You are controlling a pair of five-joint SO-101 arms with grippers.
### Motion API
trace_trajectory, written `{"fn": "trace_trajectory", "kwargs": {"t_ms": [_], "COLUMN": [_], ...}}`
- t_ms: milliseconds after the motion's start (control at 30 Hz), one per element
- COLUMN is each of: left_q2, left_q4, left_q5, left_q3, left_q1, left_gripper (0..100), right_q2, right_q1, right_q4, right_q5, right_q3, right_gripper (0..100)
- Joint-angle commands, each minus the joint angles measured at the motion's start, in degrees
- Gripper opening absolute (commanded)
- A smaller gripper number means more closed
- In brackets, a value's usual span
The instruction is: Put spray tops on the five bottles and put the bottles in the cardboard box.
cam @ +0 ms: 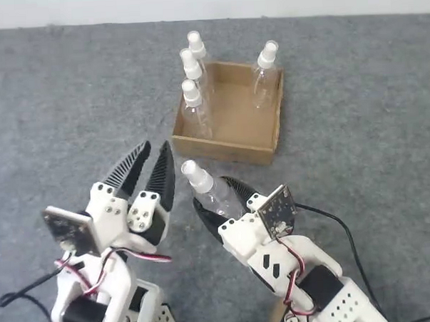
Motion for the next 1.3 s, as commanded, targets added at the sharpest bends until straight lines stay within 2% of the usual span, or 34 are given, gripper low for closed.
{"fn": "trace_trajectory", "kwargs": {"t_ms": [0,367,533,700,800,1167,1267], "left_q2": [-0.8,-0.8,-0.8,-0.8,-0.8,-0.8,-0.8], "left_q4": [-5.1,-9.3,-11.2,-9.2,-7.0,-4.1,-2.9], "left_q5": [-0.4,-0.4,-0.5,-7.2,-8.7,-9.1,-8.5], "left_q3": [0.7,8.7,11.7,12.1,11.8,9.7,7.5], "left_q1": [-1.0,-2.6,-1.1,4.6,6.8,6.4,3.9], "left_gripper": [9,9,9,9,9,9,9], "right_q2": [-1.2,-1.2,-1.2,-1.2,-1.2,-1.2,-1.2], "right_q1": [-0.2,-0.2,-0.3,-0.2,-0.2,3.1,2.9], "right_q4": [-0.1,-2.4,-2.4,-2.2,-2.2,-2.2,-2.2], "right_q5": [0.7,0.7,0.7,0.7,0.7,0.7,0.7], "right_q3": [1.3,1.2,1.2,1.2,1.2,1.2,1.2], "right_gripper": [2.7,2.7,2.7,2.7,2.7,2.7,2.7]}}
